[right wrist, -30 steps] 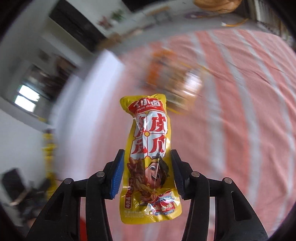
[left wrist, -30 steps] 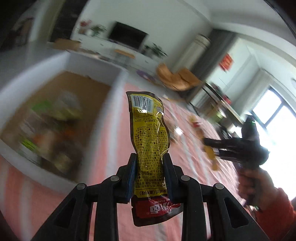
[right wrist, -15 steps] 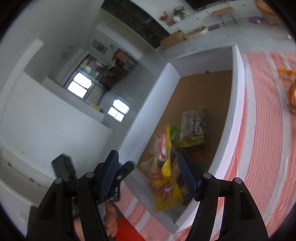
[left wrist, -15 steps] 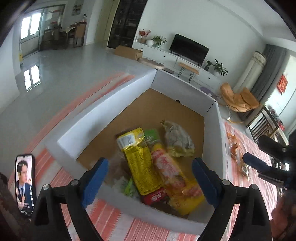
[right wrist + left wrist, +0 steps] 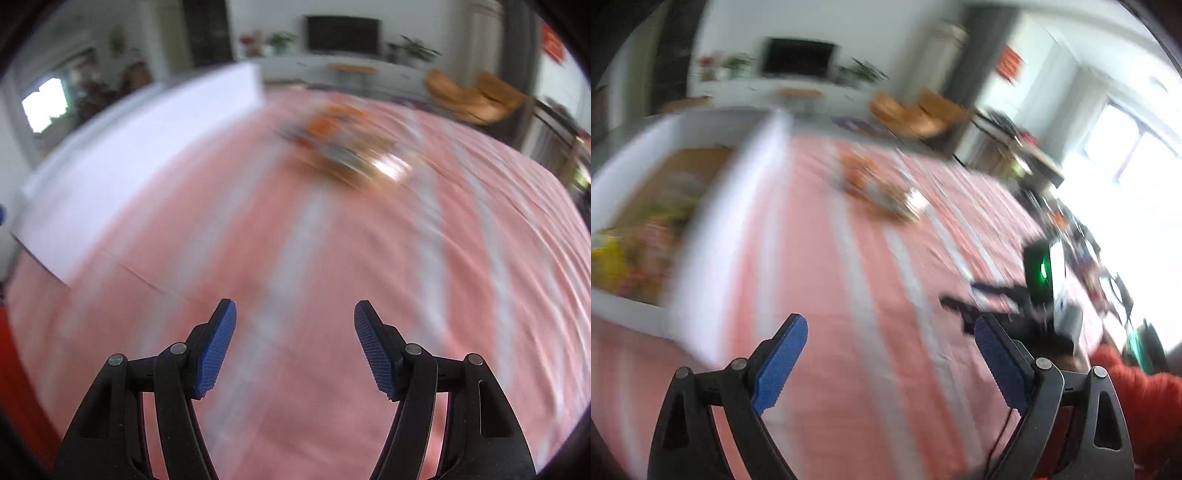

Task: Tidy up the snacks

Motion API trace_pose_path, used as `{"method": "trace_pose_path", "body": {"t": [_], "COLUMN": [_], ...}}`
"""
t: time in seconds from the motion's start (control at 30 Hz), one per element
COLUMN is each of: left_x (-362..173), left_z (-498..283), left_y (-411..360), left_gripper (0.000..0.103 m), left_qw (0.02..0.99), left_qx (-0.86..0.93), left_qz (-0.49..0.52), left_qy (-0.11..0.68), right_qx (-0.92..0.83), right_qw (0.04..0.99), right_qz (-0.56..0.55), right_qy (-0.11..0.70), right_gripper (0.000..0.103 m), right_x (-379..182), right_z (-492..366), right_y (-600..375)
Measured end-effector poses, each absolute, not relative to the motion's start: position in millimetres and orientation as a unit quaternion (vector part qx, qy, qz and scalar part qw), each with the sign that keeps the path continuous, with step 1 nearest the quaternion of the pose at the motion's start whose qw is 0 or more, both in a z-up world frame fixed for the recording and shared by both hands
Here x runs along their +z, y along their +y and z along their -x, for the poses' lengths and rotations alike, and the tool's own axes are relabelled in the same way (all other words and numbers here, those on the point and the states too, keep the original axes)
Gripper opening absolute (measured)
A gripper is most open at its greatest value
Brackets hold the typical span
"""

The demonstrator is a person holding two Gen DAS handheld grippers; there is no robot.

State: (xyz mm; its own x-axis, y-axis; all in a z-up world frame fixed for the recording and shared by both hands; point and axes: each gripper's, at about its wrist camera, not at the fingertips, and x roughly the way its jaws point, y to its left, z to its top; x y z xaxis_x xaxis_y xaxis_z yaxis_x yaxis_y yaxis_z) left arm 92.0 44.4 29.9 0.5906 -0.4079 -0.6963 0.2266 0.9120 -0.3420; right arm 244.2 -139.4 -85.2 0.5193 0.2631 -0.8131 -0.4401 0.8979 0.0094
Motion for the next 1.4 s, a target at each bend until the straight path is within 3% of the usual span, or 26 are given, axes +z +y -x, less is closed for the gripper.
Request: {"method": "trace_pose_path", "body": {"t": [0.17, 0.37, 0.43, 0.63, 0.8, 1.4], "left_x": [-36, -64, -70, -77, -78, -77], "left_z": [-114, -137, -141, -142, -144, -143], "left_y": [-15, -7, -2, 1, -5, -5], "left_gripper": [0.091, 0.091, 0.091, 0.093, 0.103, 0.103], "left_qw": [0.865, 0.881, 0.883, 0.891, 0.886, 0.885], "left_qx": [-0.157, -0.097, -0.083, -0.072, -0.082, -0.083], "left_qz": [0.051, 0.001, 0.001, -0.019, -0.037, -0.037], "left_qy": [0.474, 0.464, 0.462, 0.447, 0.455, 0.456], "right_qx": [0.135, 0.118, 0.115, 0.108, 0.108, 0.108], "right_qw": [0.882, 0.889, 0.889, 0.888, 0.889, 0.889], "right_qz": [0.088, 0.072, 0.067, 0.061, 0.061, 0.061], "right_qy": [0.442, 0.436, 0.438, 0.442, 0.441, 0.441], "right_gripper": [0.07, 0.071, 0.076, 0.081, 0.081, 0.081], "right_x": [-94, -92, -95, -100, -100, -100], "right_z": [-248, -244, -245, -250, -250, -250], "right_y": [-184, -190, -195, -198, -198, -198]}}
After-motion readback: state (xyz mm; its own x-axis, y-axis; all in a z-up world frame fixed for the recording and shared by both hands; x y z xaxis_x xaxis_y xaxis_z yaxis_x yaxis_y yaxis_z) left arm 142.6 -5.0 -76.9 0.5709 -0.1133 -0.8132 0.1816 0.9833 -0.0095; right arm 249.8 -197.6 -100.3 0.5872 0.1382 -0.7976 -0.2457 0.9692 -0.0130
